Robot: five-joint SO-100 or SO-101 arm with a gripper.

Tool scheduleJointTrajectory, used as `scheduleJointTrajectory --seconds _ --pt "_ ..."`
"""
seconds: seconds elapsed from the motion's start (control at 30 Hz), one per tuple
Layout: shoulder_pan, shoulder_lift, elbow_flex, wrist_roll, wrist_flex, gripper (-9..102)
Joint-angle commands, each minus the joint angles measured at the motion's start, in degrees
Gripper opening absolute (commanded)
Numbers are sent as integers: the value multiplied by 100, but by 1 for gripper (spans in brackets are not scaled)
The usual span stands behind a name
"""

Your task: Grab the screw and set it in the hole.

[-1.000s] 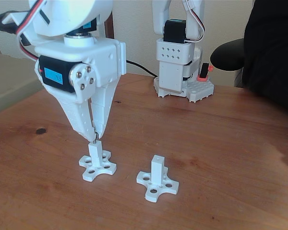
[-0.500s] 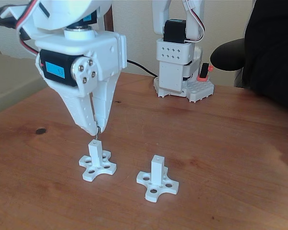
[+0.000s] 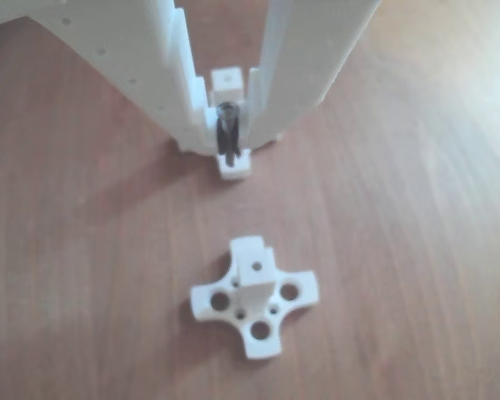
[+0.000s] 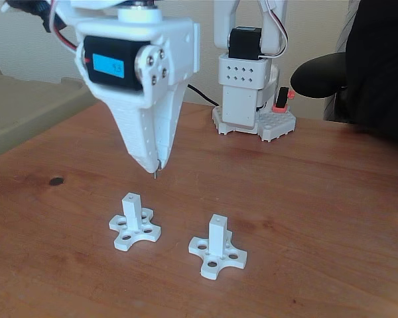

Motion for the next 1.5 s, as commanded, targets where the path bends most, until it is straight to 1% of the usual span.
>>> scheduleJointTrajectory --seconds 0.0,0.27,0.7,1.1,1.47 --pt "-202 729 -229 44 -88 -4" --pt "-589 861 9 202 -114 -4" --pt "-1143 879 475 404 -422 -4" --pt "-1318 817 642 483 -615 -4" --pt "-1230 562 642 431 -747 -4"
